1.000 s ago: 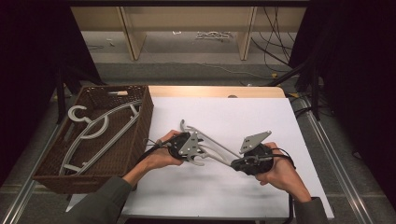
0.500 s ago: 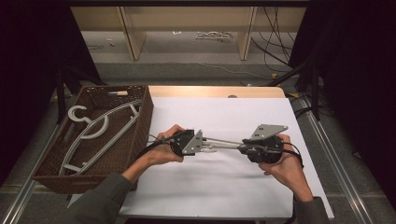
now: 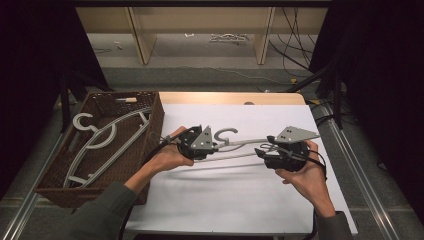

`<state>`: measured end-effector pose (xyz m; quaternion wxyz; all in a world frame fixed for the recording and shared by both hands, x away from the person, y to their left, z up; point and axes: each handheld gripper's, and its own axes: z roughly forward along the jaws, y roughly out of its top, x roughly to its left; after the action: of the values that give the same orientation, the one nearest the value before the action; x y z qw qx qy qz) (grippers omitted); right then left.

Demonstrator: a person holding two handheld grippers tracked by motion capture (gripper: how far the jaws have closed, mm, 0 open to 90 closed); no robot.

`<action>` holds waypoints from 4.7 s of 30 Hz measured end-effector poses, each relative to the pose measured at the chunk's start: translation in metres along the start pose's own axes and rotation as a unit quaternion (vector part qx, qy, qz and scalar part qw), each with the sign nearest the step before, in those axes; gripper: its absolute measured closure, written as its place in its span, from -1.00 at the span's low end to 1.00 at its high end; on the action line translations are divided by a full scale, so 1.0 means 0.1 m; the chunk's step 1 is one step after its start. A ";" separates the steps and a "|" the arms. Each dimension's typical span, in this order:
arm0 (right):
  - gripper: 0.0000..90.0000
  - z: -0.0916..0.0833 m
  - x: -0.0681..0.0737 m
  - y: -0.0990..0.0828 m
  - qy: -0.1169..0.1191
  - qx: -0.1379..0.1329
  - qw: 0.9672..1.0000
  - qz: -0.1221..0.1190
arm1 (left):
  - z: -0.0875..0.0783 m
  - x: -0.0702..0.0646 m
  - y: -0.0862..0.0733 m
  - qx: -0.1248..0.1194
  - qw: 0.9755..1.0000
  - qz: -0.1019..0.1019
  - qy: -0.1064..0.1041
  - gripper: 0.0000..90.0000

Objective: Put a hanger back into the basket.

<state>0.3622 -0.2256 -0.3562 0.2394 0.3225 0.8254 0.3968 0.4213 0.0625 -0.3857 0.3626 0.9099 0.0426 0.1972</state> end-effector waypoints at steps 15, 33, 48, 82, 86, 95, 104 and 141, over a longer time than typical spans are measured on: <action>-0.24 0.12 0.16 -0.01 0.025 -0.012 0.999 0.017 | -0.43 0.18 0.00 -0.041 0.992 -0.121 0.014 0.77; -0.40 0.18 0.30 -0.22 0.061 -0.034 0.995 0.064 | -1.13 0.15 0.03 -0.087 0.975 -0.205 0.002 0.77; -0.41 0.14 0.32 -0.40 0.059 -0.042 0.994 0.076 | -1.68 0.31 -0.08 -0.126 0.957 -0.263 0.002 0.77; -0.44 0.10 0.32 -0.59 0.052 -0.034 0.994 0.095 | -2.46 0.75 -1.37 -0.107 0.916 -0.351 0.161 0.77; -0.44 0.11 0.32 -0.61 0.052 -0.042 0.994 0.090 | -2.47 0.78 -1.50 -0.103 0.913 -0.356 0.172 0.77; -0.44 0.10 0.32 -0.62 0.053 -0.035 0.994 0.090 | -2.46 0.81 -1.75 -0.092 0.912 -0.354 0.184 0.77; -0.44 0.11 0.33 -0.63 0.052 -0.038 0.994 0.088 | -2.45 0.78 -1.94 -0.084 0.914 -0.351 0.188 0.77; -0.44 0.12 0.31 -0.66 0.052 -0.025 0.994 0.091 | -2.23 0.63 -2.52 -0.025 0.903 -0.402 0.148 0.77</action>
<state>0.3268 -0.2289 -0.4206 0.1669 0.3691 0.7937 0.4539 0.4090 0.4046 -0.3891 0.4236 0.7666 0.4524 0.1681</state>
